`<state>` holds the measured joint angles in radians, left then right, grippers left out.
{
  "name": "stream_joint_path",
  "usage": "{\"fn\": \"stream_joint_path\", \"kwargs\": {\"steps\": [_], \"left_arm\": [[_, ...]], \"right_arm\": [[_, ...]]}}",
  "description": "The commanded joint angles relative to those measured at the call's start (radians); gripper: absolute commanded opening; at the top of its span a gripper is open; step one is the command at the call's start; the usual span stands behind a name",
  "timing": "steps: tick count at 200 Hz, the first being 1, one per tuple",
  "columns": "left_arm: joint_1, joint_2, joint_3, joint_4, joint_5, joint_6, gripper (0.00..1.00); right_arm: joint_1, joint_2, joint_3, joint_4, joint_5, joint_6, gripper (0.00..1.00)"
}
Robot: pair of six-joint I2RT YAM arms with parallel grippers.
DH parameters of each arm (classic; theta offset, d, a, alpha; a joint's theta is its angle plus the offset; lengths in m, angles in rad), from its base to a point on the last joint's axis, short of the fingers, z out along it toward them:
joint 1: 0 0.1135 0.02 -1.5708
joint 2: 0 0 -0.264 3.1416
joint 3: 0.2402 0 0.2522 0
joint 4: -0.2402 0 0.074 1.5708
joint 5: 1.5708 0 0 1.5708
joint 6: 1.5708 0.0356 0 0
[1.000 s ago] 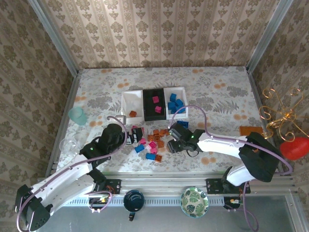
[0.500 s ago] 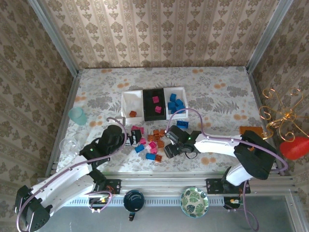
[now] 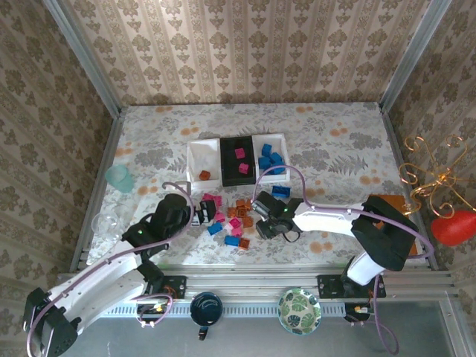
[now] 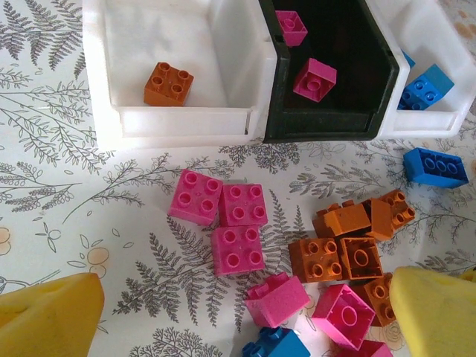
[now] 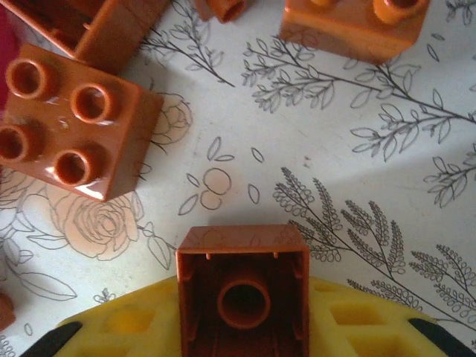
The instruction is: Sort the legos into containers by color
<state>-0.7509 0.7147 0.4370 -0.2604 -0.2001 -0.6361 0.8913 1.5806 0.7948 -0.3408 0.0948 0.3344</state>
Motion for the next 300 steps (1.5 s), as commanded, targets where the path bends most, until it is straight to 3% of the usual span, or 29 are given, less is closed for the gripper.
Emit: {"fn": "stream_joint_path", "kwargs": {"steps": [1, 36, 55, 109, 167, 184, 203, 229, 271, 300], "left_arm": [[0.008, -0.022, -0.015, -0.035, -0.015, -0.015, 1.00], [0.013, -0.052, -0.021, -0.064, -0.038, -0.023, 1.00], [0.015, -0.076, -0.021, -0.078, -0.060, -0.033, 1.00], [0.015, -0.129, -0.017, -0.145, -0.101, -0.072, 1.00], [0.019, -0.154, -0.017, -0.172, -0.083, -0.070, 1.00], [0.019, -0.149, -0.018, -0.160, -0.067, -0.066, 1.00], [0.020, -0.139, -0.020, -0.147, -0.051, -0.061, 1.00], [0.021, -0.104, -0.020, -0.120, -0.007, -0.044, 1.00], [0.019, -0.011, -0.004, -0.053, 0.098, -0.005, 1.00], [0.012, 0.103, 0.026, -0.012, 0.155, 0.025, 0.92]], "right_arm": [[0.005, 0.011, 0.033, 0.072, -0.004, -0.039, 0.33], [0.001, -0.099, 0.098, 0.061, -0.034, -0.085, 0.30], [-0.015, -0.078, 0.190, 0.082, -0.075, -0.110, 0.30], [-0.047, 0.226, 0.572, 0.157, -0.128, -0.126, 0.30], [-0.115, 0.574, 1.014, 0.073, -0.129, -0.086, 0.31], [-0.121, 0.640, 1.115, 0.033, -0.121, -0.074, 0.36], [-0.128, 0.678, 1.181, 0.022, -0.120, -0.054, 0.57], [-0.147, 0.653, 1.178, 0.053, -0.134, -0.010, 0.68], [-0.156, 0.464, 0.938, 0.169, -0.125, 0.006, 0.70], [-0.156, 0.318, 0.732, 0.246, -0.124, 0.023, 0.70]]}}
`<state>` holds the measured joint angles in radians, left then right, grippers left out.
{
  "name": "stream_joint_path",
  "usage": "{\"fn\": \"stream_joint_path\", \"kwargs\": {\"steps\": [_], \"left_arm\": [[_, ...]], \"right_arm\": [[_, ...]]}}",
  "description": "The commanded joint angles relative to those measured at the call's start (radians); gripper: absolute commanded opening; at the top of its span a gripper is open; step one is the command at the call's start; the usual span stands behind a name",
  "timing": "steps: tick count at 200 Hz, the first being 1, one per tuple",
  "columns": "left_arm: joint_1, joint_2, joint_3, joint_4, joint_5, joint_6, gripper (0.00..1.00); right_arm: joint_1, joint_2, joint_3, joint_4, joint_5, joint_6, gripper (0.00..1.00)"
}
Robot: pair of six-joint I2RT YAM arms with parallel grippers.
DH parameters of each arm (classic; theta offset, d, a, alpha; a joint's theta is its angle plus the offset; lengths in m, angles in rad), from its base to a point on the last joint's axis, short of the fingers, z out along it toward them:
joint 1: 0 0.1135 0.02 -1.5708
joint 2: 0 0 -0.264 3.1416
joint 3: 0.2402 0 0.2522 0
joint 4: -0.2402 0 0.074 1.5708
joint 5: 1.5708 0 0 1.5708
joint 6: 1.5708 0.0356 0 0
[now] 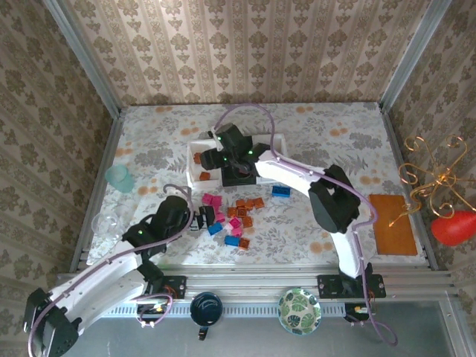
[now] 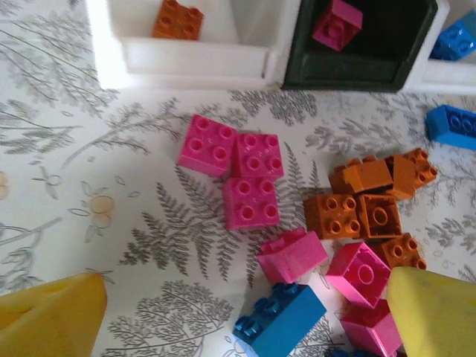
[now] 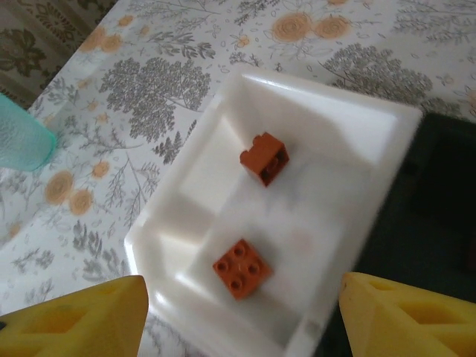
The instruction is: Sort the legos into containers by color
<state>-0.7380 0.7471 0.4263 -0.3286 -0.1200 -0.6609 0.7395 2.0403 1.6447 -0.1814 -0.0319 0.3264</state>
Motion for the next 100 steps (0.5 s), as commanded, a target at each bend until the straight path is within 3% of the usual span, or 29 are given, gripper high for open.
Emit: {"fn": "stream_joint_path", "kwargs": {"steps": [1, 20, 51, 100], "left_arm": [[-0.001, 0.075, 0.039, 0.058, 0.075, 0.050, 0.92], [-0.004, 0.159, 0.068, 0.075, 0.068, 0.066, 0.81], [0.002, 0.321, 0.122, 0.136, 0.059, 0.104, 0.80], [0.054, 0.546, 0.196, 0.208, 0.046, 0.134, 0.67]], "right_arm": [[-0.004, -0.146, -0.125, 0.089, 0.003, 0.031, 0.70], [-0.004, -0.232, -0.257, 0.119, 0.009, 0.035, 0.70], [-0.005, -0.356, -0.415, 0.147, 0.025, 0.044, 0.70], [-0.005, -0.484, -0.547, 0.150, 0.034, 0.053, 0.70]]}}
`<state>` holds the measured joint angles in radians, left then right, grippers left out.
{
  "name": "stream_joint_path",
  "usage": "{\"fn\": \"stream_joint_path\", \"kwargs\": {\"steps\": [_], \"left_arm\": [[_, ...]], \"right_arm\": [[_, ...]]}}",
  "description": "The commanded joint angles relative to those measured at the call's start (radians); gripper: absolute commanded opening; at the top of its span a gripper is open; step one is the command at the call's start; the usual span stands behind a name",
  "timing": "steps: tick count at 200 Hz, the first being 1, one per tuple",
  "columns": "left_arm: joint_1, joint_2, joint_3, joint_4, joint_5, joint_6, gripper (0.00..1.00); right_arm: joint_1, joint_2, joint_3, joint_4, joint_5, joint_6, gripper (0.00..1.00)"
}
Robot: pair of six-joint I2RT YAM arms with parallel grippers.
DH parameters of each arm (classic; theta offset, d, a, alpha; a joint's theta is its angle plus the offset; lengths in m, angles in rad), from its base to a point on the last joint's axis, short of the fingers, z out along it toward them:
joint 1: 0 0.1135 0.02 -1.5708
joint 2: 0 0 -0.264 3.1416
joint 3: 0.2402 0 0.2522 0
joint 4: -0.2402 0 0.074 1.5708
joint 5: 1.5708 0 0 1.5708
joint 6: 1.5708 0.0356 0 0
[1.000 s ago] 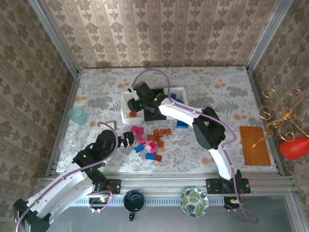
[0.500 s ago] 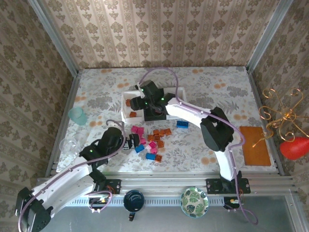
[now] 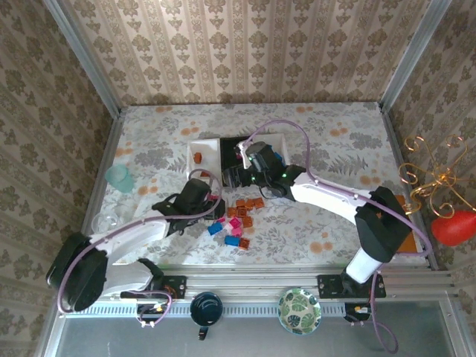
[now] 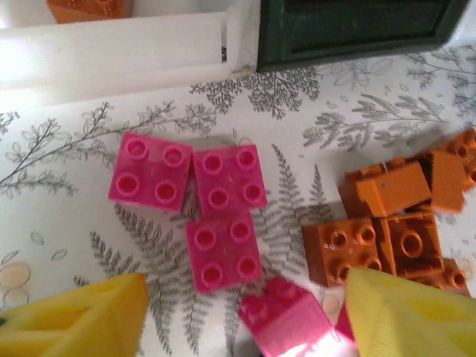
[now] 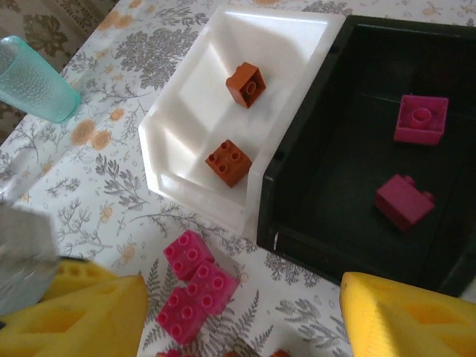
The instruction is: Sort the legos into containers by color
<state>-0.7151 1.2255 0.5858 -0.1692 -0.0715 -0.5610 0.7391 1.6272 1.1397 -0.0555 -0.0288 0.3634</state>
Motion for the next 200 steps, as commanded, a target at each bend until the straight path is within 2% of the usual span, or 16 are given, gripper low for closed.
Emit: {"fn": "stream_joint_path", "kwargs": {"steps": [1, 42, 72, 104, 125, 141, 160, 200], "left_arm": [[0.032, 0.069, 0.037, 0.050, -0.001, 0.034, 0.67], [0.045, 0.170, 0.043, 0.089, 0.030, 0.047, 0.66], [0.043, 0.207, 0.037, 0.091, 0.026, 0.043, 0.58], [0.028, 0.217, 0.018, 0.077, -0.002, 0.039, 0.57], [0.026, 0.222, 0.004, 0.080, -0.015, 0.033, 0.46], [0.026, 0.212, -0.005, 0.088, -0.013, 0.032, 0.36], [0.021, 0.189, -0.007, 0.073, -0.017, 0.027, 0.30], [-0.013, 0.025, -0.010, -0.019, -0.042, 0.008, 0.27]], "right_arm": [[-0.004, -0.074, -0.044, 0.024, 0.032, 0.017, 0.70], [-0.007, -0.148, -0.094, 0.014, 0.060, 0.010, 0.71], [-0.017, -0.182, -0.110, 0.006, 0.074, 0.005, 0.71], [-0.026, -0.205, -0.121, 0.007, 0.076, 0.006, 0.71], [-0.028, -0.208, -0.124, 0.010, 0.076, 0.009, 0.71], [-0.027, -0.207, -0.126, 0.008, 0.078, 0.010, 0.71], [-0.030, -0.211, -0.131, 0.008, 0.079, 0.010, 0.71], [-0.038, -0.230, -0.154, 0.008, 0.085, 0.020, 0.72]]}}
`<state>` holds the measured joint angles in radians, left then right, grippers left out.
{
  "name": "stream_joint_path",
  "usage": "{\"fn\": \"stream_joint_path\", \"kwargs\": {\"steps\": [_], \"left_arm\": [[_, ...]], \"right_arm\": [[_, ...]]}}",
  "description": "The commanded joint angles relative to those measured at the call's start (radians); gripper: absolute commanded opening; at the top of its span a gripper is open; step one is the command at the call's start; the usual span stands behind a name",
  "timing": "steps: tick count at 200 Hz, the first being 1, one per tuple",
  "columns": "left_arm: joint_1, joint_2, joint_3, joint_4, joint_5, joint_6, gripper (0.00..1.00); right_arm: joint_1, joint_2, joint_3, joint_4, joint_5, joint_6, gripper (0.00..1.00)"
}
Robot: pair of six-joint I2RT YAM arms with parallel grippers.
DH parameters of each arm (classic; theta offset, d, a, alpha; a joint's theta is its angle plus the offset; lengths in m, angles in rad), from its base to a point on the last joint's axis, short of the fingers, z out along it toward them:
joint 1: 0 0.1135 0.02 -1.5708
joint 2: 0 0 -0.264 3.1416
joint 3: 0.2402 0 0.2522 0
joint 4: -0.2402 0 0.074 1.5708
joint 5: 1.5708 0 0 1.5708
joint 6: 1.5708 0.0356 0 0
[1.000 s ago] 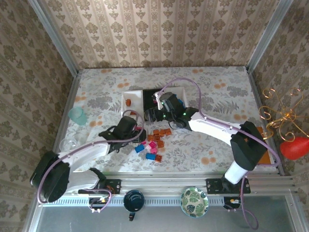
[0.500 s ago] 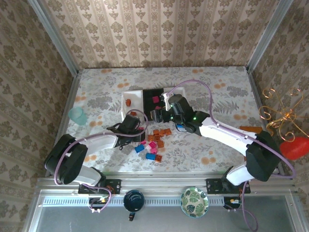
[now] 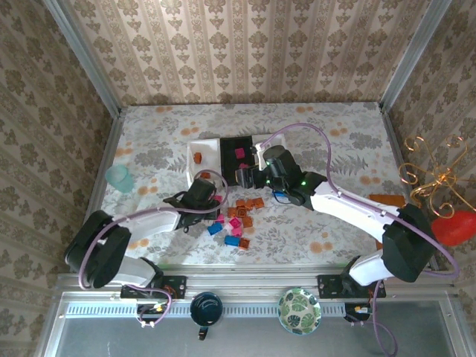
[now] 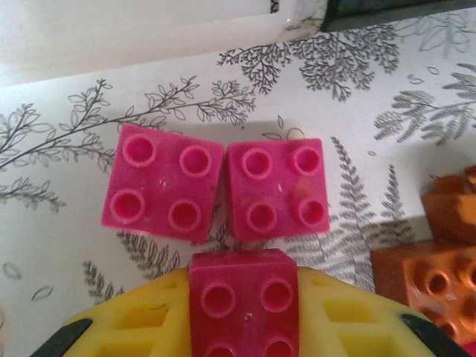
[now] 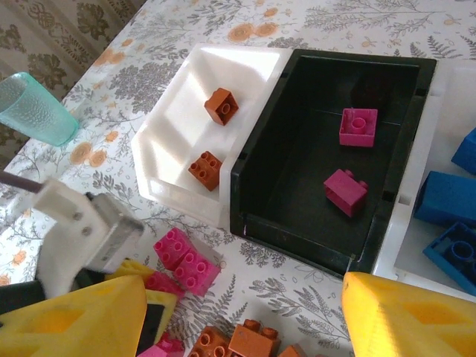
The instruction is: Sort the legos into containers by color
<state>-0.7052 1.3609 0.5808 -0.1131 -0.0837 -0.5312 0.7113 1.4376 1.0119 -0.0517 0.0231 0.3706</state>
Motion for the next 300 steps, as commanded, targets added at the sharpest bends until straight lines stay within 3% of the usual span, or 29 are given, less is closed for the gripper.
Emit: {"fn": "stream_joint_path", "kwargs": {"steps": [1, 25, 49, 107, 154, 183, 220, 265, 300], "left_arm": [[-0.023, -0.113, -0.004, -0.079, -0.031, -0.021, 0.27], [-0.029, -0.195, 0.057, -0.131, -0.019, -0.012, 0.27], [-0.026, -0.165, 0.159, -0.123, -0.016, 0.020, 0.27], [-0.002, 0.226, 0.548, -0.084, 0.035, 0.094, 0.24], [0.042, 0.485, 0.801, -0.160, 0.030, 0.133, 0.24], [0.047, 0.550, 0.884, -0.194, 0.032, 0.137, 0.39], [0.047, 0.504, 0.869, -0.167, 0.061, 0.123, 0.58], [0.044, 0.314, 0.718, -0.083, 0.099, 0.081, 0.72], [0.008, 0.097, 0.502, -0.014, 0.076, 0.053, 0.89]], "right_arm": [[-0.010, -0.040, -0.028, 0.004, 0.033, 0.013, 0.72], [-0.024, -0.086, -0.065, 0.006, 0.037, 0.027, 0.72], [-0.036, -0.121, -0.111, -0.004, 0.054, 0.036, 0.72], [-0.053, -0.226, -0.213, -0.047, 0.072, 0.045, 0.74], [-0.053, -0.285, -0.258, -0.074, 0.070, 0.050, 0.74], [-0.054, -0.287, -0.277, -0.075, 0.030, 0.050, 0.75], [-0.050, -0.239, -0.297, -0.057, -0.047, 0.059, 0.75], [-0.013, -0.136, -0.283, -0.027, -0.049, 0.088, 0.74], [0.038, -0.039, -0.262, 0.005, -0.042, 0.099, 0.73]]}}
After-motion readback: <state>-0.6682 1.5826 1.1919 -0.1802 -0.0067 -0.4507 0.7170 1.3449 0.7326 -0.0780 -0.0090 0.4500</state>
